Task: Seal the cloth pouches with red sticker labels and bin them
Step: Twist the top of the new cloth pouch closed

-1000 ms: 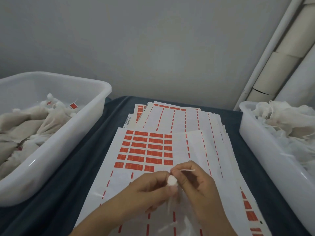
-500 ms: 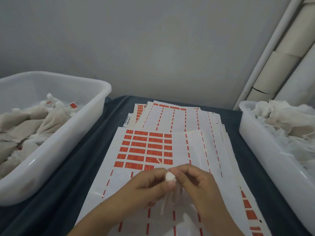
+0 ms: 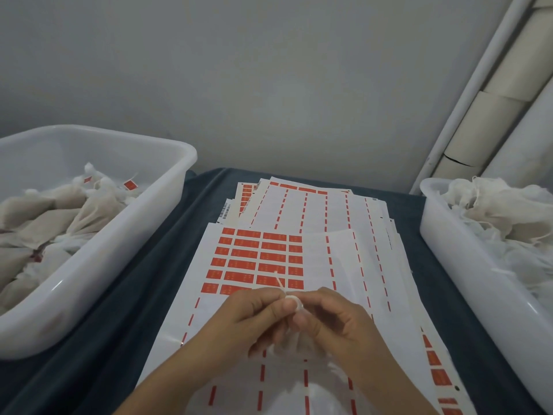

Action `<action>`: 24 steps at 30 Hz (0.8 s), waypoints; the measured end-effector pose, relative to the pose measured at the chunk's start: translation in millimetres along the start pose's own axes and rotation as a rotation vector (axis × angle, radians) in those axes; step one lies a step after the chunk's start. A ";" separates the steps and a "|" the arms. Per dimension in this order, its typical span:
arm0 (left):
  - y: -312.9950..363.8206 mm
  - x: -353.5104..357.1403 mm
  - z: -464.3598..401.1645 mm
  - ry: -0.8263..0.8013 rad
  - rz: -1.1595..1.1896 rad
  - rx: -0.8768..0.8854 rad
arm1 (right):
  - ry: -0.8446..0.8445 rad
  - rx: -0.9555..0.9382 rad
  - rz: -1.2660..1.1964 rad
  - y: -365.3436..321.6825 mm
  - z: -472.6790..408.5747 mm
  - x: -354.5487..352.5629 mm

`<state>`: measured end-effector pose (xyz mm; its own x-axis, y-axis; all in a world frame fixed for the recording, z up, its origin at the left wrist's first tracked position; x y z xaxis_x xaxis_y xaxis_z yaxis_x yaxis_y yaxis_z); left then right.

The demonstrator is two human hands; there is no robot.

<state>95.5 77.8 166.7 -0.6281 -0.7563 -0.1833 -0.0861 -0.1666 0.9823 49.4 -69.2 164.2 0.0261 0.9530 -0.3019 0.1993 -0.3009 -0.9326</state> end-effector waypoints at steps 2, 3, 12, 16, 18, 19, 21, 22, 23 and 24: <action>0.2 -0.4 -0.2 -0.001 -0.009 0.010 | 0.015 -0.010 -0.006 0.1 0.1 1.1; 0.0 -0.4 -0.4 -0.005 -0.008 0.014 | 0.014 -0.009 -0.026 0.7 0.5 1.9; 1.8 0.3 -6.3 0.079 0.083 -0.056 | 0.198 -0.012 0.191 2.5 2.2 -0.8; 2.6 1.2 -6.1 0.147 0.103 0.017 | 0.209 0.062 0.124 2.2 1.4 -3.3; 2.9 0.0 -5.3 0.179 0.147 0.051 | 0.177 0.164 -0.025 2.1 0.2 -1.6; 3.4 -0.1 -4.7 0.180 0.158 0.059 | 0.158 0.225 -0.111 2.5 -0.1 -0.9; 2.6 0.7 -4.0 0.157 0.178 0.061 | 0.103 0.342 -0.295 0.5 0.4 2.0; 1.7 1.4 -3.9 0.140 0.185 0.057 | 0.067 0.369 -0.381 -1.7 0.8 3.8; 1.1 2.4 -3.9 0.124 0.192 0.053 | 0.030 0.383 -0.462 -3.6 1.0 5.5; 0.6 3.5 -4.1 0.112 0.203 0.049 | -0.005 0.398 -0.538 -4.7 1.5 6.7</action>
<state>96.5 72.4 166.5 -0.5469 -0.8370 0.0177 -0.0061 0.0251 0.9997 47.2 -61.4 166.4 0.0194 0.9741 0.2255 -0.1934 0.2249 -0.9550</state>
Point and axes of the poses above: each hand's wrist, its own z-axis away from the middle knuckle, its own x-axis out of the palm, y = z × x, the point moved 2 cm from there along -z, towards the middle knuckle, and after that the axes turned 3 degrees about -x, right-handed, at the moved point
